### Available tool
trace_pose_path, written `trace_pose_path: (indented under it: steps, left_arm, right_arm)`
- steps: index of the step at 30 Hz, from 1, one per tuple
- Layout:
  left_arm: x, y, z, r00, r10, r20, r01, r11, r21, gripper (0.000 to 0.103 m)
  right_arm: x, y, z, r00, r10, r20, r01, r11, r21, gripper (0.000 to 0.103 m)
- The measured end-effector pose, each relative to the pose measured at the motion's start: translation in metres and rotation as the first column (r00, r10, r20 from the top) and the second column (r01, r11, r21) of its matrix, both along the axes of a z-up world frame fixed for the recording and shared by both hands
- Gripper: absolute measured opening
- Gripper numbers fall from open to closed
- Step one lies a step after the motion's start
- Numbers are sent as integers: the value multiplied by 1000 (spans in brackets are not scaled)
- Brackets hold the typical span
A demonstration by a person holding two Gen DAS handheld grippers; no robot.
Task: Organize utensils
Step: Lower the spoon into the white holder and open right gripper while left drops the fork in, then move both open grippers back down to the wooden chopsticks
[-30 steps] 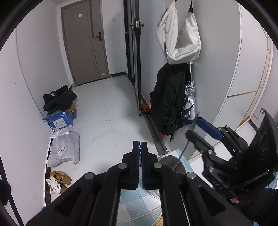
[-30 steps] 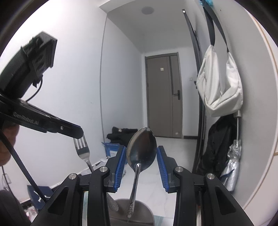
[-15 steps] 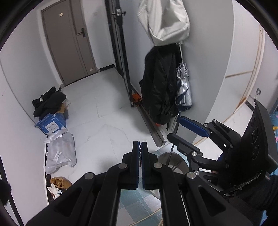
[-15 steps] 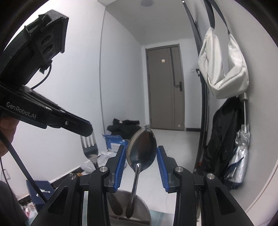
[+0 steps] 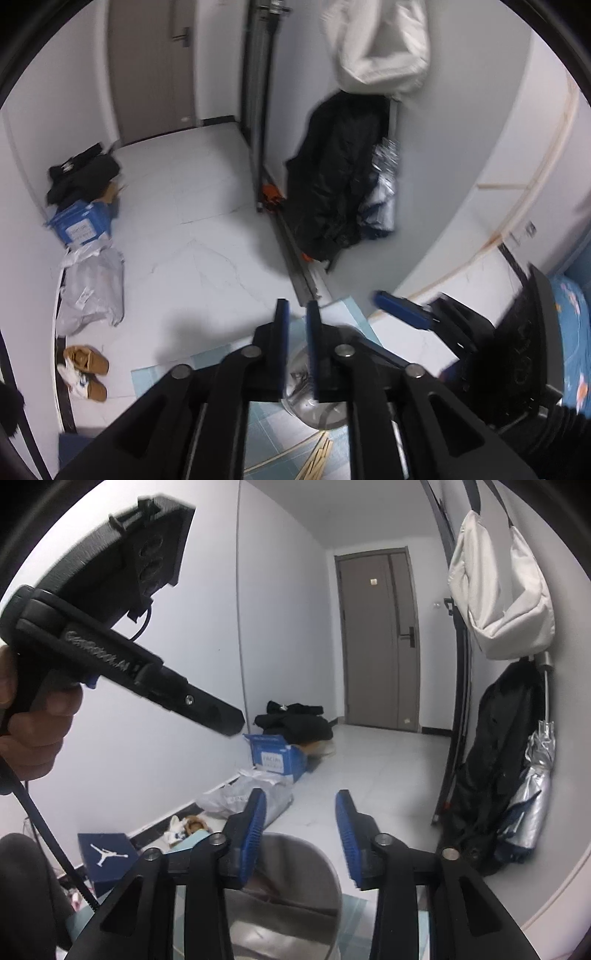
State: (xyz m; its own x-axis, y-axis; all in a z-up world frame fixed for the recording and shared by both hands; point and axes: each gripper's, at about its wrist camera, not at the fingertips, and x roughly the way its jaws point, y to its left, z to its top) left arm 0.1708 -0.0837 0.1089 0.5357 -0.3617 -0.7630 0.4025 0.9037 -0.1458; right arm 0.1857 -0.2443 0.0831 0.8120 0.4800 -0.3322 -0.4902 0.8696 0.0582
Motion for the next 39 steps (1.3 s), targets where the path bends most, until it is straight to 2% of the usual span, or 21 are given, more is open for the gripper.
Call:
trace_pose_path:
  steps: [2,4,6,8,15,17,24,30,35,39]
  left_arm:
    - [-2,9,1,999,52,-4,-52,998,-26,16]
    - [-7,20,4,993,119,11,-118,992,-50,28]
    - [-15,26,6,985,165,44,-163,985,-62,50]
    - [-26,31,9,973,213,93,-209,976,-58,60]
    - [-59,34,9,940,296,170,-288,955,-75,80]
    - [-71,34,9,926,322,195,-313,947,-78,83]
    - [-105,38,9,887,365,283,-356,930,-84,98]
    - [-128,43,2,855,406,322,-393,913,-106,102]
    - [-144,53,-13,841,445,308,-423,895,-139,102]
    - [-150,64,-32,841,483,243,-446,874,-194,102]
  right_arm:
    - [-5,-5,3,1000,-7,-4,7,1000,4,46]
    - [-10,-8,5,1000,-13,-10,13,1000,5,52]
    - [-20,-10,8,1000,-26,-8,26,1000,0,56]
    - [-29,-10,12,999,-37,-6,37,999,-5,58]
    - [-59,-10,22,998,-70,6,70,998,-5,74]
    - [-65,-9,24,997,-82,0,82,997,5,77]
    - [-94,4,29,997,-69,-30,70,997,34,78]
    - [-116,16,27,997,-65,-45,67,997,42,82]
    - [-130,24,21,994,-78,-71,81,996,40,83]
    - [-137,30,12,989,-102,-110,105,994,21,84]
